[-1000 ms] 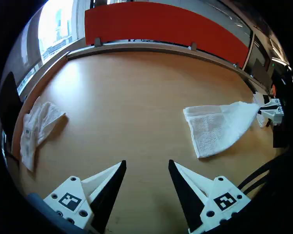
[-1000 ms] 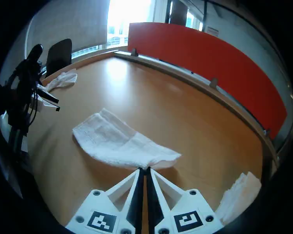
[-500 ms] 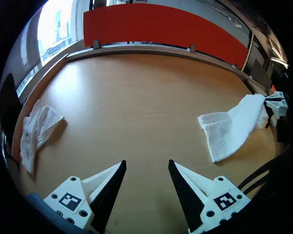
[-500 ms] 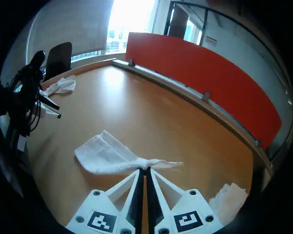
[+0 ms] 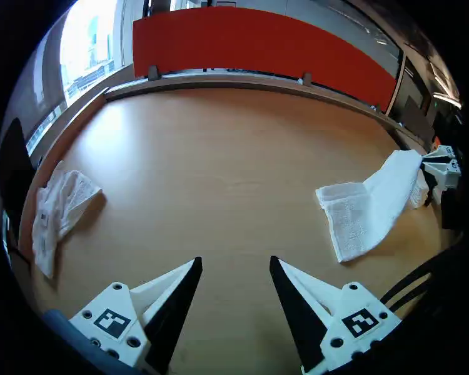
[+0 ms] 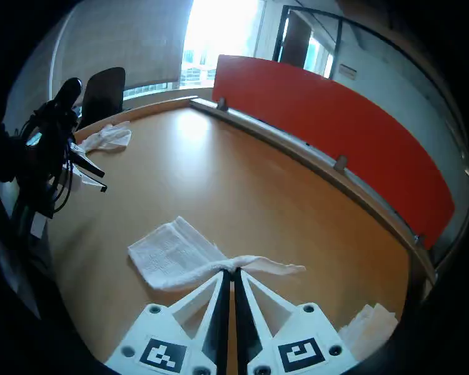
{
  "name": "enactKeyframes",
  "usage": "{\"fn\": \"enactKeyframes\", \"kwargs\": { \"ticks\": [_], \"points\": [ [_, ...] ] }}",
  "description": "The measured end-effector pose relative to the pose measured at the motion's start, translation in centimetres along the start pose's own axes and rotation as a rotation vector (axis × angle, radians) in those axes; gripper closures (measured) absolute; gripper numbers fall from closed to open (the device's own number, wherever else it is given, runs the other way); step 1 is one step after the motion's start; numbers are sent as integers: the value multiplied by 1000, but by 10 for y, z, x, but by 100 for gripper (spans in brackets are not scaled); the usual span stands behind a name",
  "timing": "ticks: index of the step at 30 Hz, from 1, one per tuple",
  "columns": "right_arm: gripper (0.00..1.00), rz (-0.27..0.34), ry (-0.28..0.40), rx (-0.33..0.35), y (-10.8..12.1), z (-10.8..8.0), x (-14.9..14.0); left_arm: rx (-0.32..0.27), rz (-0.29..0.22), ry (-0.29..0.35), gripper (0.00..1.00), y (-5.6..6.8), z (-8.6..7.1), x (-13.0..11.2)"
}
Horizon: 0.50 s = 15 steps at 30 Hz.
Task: Fold towel
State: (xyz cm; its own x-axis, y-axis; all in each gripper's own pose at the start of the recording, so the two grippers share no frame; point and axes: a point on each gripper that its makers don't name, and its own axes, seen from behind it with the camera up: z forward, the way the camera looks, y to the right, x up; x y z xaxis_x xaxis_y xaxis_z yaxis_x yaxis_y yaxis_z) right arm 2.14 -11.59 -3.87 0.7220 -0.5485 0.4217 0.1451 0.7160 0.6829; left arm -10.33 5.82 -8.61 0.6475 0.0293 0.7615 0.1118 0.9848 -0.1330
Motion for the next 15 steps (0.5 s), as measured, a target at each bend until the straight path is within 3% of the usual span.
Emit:
{"fn": "enactKeyframes", "kwargs": {
  "ticks": [15],
  "points": [
    [96,-43,11,86,-39,22,17,-2,-4,10,21,1,-3,6]
  ]
}}
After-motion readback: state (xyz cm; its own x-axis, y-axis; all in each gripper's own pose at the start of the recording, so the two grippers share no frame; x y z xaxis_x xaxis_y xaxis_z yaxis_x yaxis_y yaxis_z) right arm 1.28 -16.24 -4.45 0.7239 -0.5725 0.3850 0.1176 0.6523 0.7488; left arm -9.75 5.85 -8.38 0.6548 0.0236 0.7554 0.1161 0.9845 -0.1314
